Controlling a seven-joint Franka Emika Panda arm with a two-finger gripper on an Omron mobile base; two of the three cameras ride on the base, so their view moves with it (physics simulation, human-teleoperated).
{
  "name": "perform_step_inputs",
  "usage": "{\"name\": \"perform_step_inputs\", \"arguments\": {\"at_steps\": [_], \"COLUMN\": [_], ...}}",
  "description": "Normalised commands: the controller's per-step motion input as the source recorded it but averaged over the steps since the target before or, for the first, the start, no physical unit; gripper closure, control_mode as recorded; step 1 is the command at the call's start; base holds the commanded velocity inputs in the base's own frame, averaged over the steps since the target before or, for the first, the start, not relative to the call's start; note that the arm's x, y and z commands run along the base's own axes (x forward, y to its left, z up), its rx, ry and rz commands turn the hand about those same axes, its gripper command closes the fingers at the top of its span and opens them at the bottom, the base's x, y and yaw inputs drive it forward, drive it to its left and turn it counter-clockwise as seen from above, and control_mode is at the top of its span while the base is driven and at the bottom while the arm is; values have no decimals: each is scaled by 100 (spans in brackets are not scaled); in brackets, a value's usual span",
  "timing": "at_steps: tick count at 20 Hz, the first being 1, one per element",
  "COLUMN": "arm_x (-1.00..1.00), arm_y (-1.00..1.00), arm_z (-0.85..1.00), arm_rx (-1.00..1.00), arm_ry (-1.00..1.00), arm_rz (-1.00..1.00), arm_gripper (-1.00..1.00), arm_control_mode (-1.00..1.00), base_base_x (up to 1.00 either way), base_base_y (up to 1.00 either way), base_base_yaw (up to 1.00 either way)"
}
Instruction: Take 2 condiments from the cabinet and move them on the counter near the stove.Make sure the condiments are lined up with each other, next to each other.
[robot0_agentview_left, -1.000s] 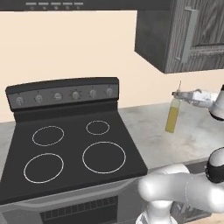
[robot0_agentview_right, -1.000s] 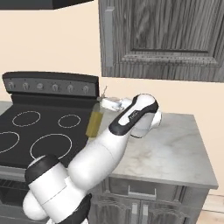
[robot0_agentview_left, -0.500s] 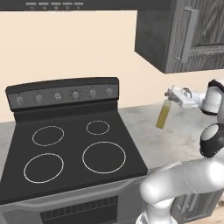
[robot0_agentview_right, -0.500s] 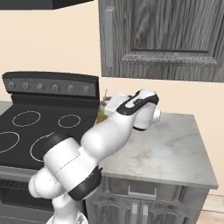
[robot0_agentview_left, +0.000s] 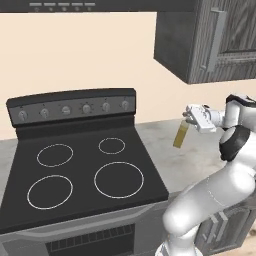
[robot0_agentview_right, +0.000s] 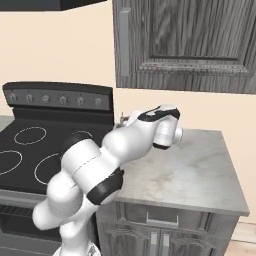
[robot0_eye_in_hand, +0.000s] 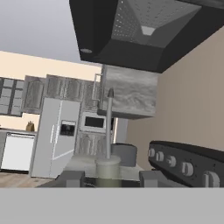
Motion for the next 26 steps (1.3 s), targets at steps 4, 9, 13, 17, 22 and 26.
{"name": "perform_step_inputs", "arguments": {"at_steps": [4,9,13,17,22,26], "arm_x": [32,31,23,22,14,3], "arm_y": [0,0,0,0,0,7], "arm_z": [-46,-46,-46,-47,-46,-34], "arm_rx": [0,0,0,-1,-6,-10], "arm_ry": [-4,-3,-1,0,-1,-2], "arm_rz": [0,0,0,-2,-6,-9], "arm_gripper": [100,100,100,100,100,100], "arm_control_mode": [-100,-100,-100,-100,-100,-100], "base_base_x": [0,0,0,0,0,0], "base_base_y": [0,0,0,0,0,0], "base_base_yaw": [0,0,0,0,0,0]}}
